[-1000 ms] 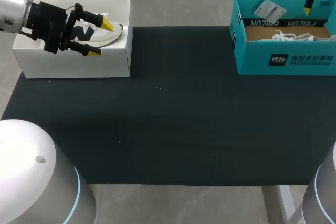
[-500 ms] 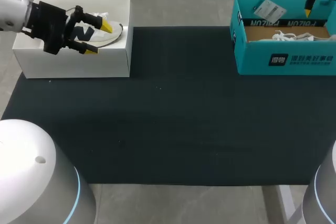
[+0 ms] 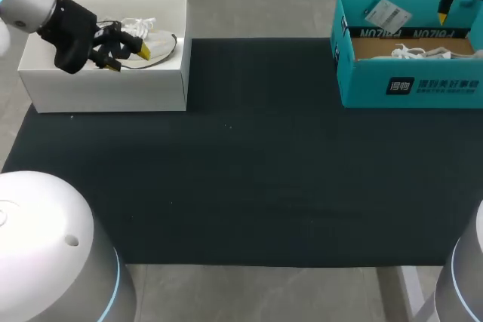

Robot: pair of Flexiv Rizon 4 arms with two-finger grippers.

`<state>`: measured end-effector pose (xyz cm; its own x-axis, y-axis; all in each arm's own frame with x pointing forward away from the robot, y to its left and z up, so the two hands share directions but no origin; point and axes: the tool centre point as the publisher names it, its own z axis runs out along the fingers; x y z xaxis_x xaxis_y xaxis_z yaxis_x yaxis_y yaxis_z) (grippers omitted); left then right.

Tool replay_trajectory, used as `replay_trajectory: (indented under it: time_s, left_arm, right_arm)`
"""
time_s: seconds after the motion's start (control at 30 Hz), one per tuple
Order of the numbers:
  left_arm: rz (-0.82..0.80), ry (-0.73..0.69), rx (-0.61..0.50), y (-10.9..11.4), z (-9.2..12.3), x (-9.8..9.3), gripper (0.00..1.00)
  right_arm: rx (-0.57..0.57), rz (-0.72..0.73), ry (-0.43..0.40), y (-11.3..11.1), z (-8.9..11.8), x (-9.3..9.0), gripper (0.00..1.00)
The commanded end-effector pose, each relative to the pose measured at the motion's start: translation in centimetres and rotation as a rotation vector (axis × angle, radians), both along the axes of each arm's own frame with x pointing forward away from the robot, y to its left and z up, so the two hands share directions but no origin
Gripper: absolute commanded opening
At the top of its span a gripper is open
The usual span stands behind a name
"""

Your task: Take the shoe out of the shoebox, open the shoe tongue, remove and reinsert the insole, then place the shoe into the shoebox

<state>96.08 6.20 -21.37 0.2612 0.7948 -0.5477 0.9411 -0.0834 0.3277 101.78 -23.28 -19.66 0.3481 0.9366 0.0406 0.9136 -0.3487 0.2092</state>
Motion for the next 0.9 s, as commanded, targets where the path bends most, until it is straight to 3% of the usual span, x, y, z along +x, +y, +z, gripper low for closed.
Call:
replay_trajectory:
  time_s: [0.03, 0.4, 0.57, 0.83, 0.9]
  left_arm:
    - [-0.034, 0.03, 0.099, 0.6, 0.2, 3.5, 1.0]
    - [-0.01, 0.135, 0.366, 4.7, 1.5, 8.8, 1.0]
    - [0.017, 0.192, 0.407, 6.1, 2.2, 10.5, 1.0]
    - [0.175, 0.184, 0.516, 8.6, 1.1, 13.7, 1.0]
    - [0.175, 0.184, 0.516, 8.6, 1.1, 13.7, 1.0]
  right_arm:
    - [0.0, -0.001, -0.002, 0.0, 0.0, -0.1, 1.0]
    - [0.0, -0.001, -0.002, 0.0, 0.0, -0.1, 1.0]
    - [0.0, -0.001, -0.002, 0.0, 0.0, -0.1, 1.0]
    - [0.0, -0.001, -0.002, 0.0, 0.0, -0.1, 1.0]
    - [0.0, -0.001, -0.002, 0.0, 0.0, -0.1, 1.0]
